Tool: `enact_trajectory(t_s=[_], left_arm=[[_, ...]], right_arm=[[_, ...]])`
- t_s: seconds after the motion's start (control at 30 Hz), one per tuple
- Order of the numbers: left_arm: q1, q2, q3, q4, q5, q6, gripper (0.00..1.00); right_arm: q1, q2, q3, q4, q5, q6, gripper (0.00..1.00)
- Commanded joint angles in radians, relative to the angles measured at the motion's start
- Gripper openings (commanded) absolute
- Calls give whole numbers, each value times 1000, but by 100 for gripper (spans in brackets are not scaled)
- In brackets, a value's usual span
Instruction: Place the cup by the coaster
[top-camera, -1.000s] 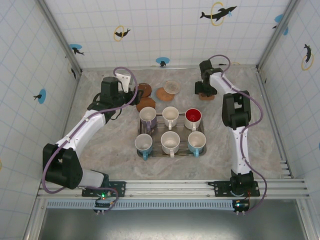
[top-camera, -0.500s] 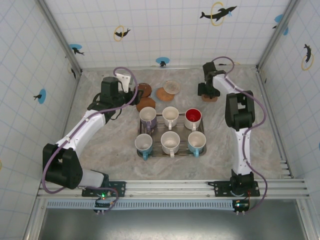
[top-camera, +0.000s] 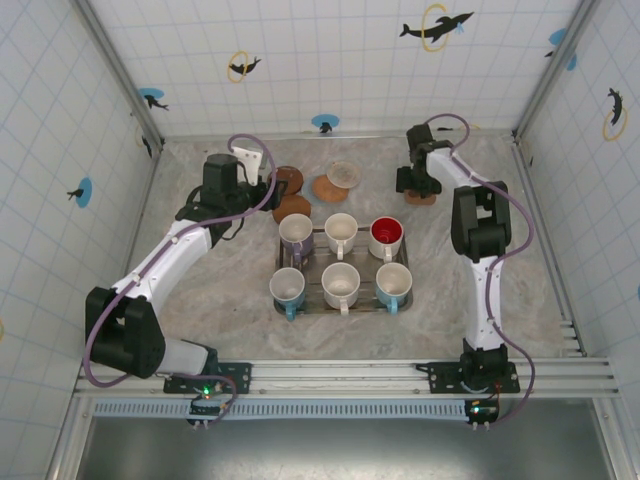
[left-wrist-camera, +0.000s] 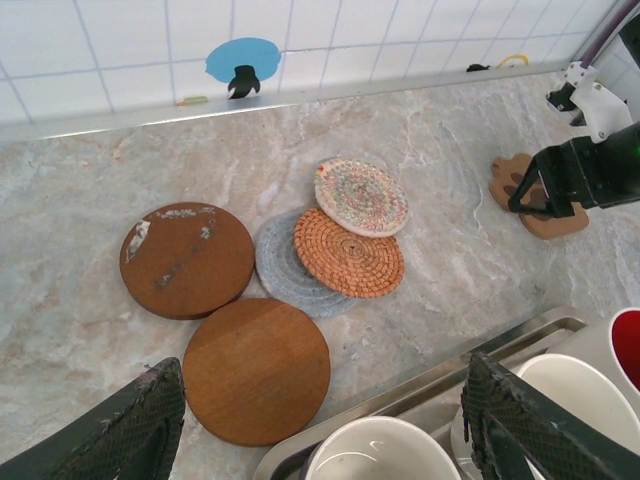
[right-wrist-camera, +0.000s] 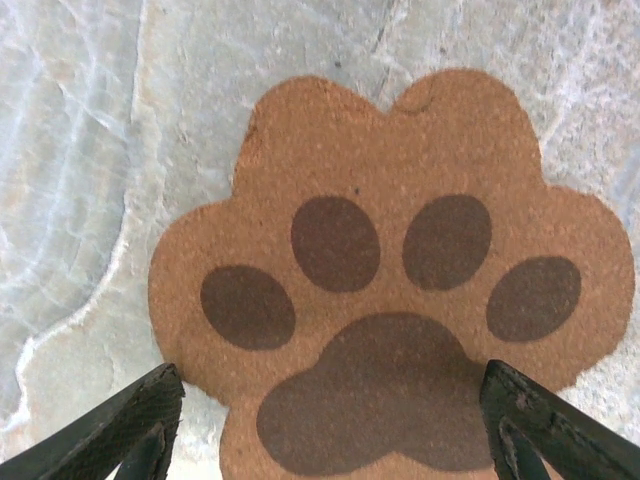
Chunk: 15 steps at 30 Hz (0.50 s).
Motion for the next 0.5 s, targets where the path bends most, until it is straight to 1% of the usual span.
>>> enact_trajectory(t_s=[0.0, 0.1, 0.23, 0.33, 0.47], left_arm=[[-6, 8, 33, -28, -24, 1, 73], [-6, 41, 72, -57, -49, -1, 74], [-6, 118, 168, -133, -95, 10, 74], [-7, 197, 271, -174, -118, 23, 74], [-6, 353, 463, -302, -182, 40, 74]], right_arm=[[0, -4, 92, -75, -8, -13, 81], [10, 1, 150, -100, -10, -22, 81], [22, -2, 215, -127, -11, -31, 82], [33, -21, 229, -136, -21, -35, 82], [58, -73, 202, -134, -35, -44, 82]])
